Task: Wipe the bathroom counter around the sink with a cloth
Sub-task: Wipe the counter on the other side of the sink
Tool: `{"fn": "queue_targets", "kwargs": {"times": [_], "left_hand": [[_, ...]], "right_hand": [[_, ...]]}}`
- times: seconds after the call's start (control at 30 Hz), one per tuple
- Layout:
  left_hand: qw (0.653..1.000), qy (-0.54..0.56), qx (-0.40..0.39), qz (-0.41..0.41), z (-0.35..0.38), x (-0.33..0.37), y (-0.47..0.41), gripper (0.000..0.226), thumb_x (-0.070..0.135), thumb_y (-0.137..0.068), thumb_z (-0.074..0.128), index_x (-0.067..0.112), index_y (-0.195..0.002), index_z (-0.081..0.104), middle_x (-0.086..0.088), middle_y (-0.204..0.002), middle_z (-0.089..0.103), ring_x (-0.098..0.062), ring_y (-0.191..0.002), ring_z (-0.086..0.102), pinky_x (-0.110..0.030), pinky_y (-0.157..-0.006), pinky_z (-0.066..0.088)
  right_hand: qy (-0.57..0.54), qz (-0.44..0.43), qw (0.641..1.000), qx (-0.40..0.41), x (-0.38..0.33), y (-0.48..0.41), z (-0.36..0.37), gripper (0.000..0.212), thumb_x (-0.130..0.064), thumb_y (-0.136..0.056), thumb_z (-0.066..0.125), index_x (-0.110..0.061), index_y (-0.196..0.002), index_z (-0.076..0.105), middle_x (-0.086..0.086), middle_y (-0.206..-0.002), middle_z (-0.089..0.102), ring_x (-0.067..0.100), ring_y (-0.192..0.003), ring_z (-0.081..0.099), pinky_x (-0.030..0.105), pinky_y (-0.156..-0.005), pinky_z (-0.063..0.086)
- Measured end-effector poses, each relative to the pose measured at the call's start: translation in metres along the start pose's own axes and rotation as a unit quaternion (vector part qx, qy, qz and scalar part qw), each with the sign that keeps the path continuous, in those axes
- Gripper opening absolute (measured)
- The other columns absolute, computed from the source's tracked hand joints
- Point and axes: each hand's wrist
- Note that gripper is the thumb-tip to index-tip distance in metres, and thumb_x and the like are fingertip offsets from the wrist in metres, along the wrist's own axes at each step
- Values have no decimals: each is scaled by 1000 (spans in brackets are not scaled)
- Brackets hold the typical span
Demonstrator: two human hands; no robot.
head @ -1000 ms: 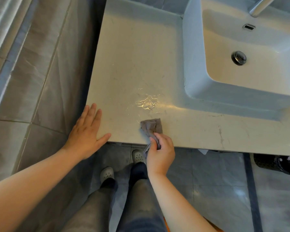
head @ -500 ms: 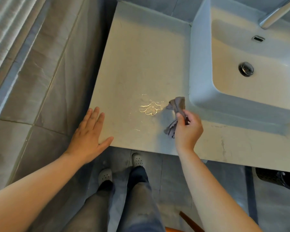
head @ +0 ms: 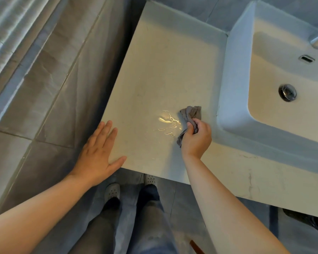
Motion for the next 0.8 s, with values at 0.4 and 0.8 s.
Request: {"fn": "queue_targets", "kwargs": {"times": [0.4,0.8], "left_hand": [[1000,7,-13,-2,-5,2,1,94,74,-81,20,14,-152,6,3,-159,-15,-12,-144,-19,-43,-116,14],[999,-2,-43,-1,-14,3,1,96,75,-76,13,18,-151,-3,6,-156,-26,-7,-140,-29,-37,-118,8]], "right_hand": [[-75,-29,983,-167,-50,9,28,18,-14,-85,66,-9,-102,69,0,-99,63,9,-88,56,6,-75,41],[-87,63,994,-1,-11,-29,-36,14,-16,-85,63,-12,-97,69,4,-91,69,19,-86,63,30,-79,52]]}}
Point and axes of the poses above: each hand's wrist, its own y-axis away from the middle knuckle, its own z-axis out of the palm, x = y × z
